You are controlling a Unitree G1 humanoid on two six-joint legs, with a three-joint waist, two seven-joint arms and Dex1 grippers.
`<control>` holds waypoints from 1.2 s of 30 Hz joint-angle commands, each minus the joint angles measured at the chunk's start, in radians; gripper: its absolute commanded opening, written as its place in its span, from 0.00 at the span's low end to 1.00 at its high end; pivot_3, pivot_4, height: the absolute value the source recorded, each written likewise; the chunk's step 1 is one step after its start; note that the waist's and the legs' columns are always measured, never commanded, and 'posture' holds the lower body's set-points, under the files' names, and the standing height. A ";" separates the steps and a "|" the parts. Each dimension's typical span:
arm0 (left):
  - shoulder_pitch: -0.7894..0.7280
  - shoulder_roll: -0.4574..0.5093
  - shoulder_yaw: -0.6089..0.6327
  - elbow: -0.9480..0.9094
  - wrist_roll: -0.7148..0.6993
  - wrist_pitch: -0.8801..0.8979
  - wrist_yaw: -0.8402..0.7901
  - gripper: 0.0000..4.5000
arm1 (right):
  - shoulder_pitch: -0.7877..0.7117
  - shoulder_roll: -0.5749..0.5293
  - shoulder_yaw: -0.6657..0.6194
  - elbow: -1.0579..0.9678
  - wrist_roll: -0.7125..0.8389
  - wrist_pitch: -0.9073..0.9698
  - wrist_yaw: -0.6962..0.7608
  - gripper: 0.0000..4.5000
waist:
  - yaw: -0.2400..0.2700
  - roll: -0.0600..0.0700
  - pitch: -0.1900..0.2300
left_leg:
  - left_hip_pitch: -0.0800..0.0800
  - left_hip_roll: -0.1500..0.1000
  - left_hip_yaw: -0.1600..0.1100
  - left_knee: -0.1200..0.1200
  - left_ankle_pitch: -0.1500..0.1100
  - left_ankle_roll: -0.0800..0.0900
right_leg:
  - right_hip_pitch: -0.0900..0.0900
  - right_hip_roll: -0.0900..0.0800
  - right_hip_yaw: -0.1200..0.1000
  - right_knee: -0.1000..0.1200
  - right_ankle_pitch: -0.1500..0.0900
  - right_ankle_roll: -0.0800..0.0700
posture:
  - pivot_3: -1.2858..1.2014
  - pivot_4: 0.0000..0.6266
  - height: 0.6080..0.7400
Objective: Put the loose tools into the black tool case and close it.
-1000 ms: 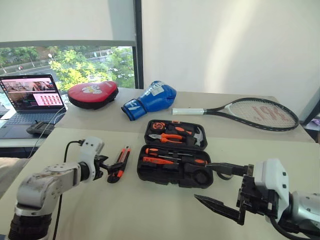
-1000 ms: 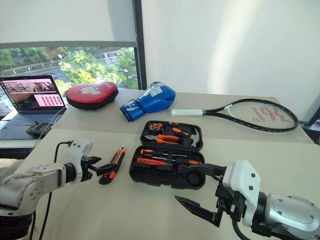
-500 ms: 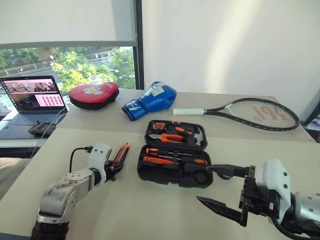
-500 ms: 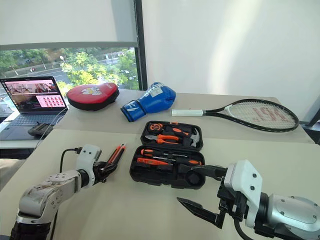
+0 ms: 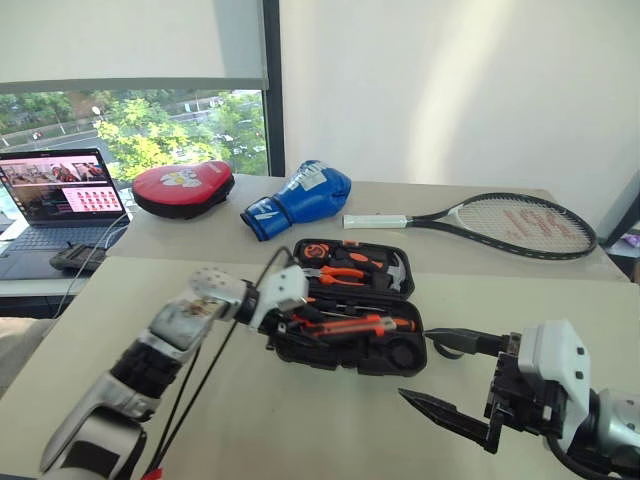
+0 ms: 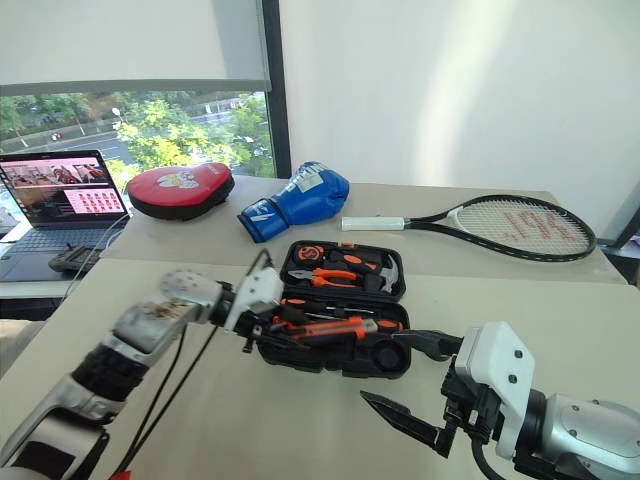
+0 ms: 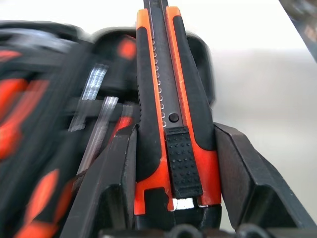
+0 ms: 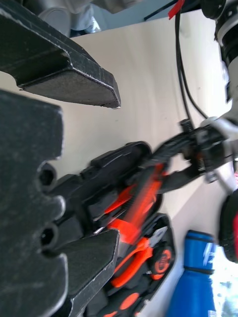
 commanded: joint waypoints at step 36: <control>0.215 -0.225 0.203 0.049 0.041 -0.025 0.295 0.01 | 0.291 -0.105 -0.149 -0.022 0.060 -0.229 -0.081 1.00 | -0.001 -0.002 0.001 | 0.002 0.001 -0.003 0.003 -0.001 0.001 | 0.003 -0.004 0.003 0.003 0.000 0.006 | 0.52 0.24 1.00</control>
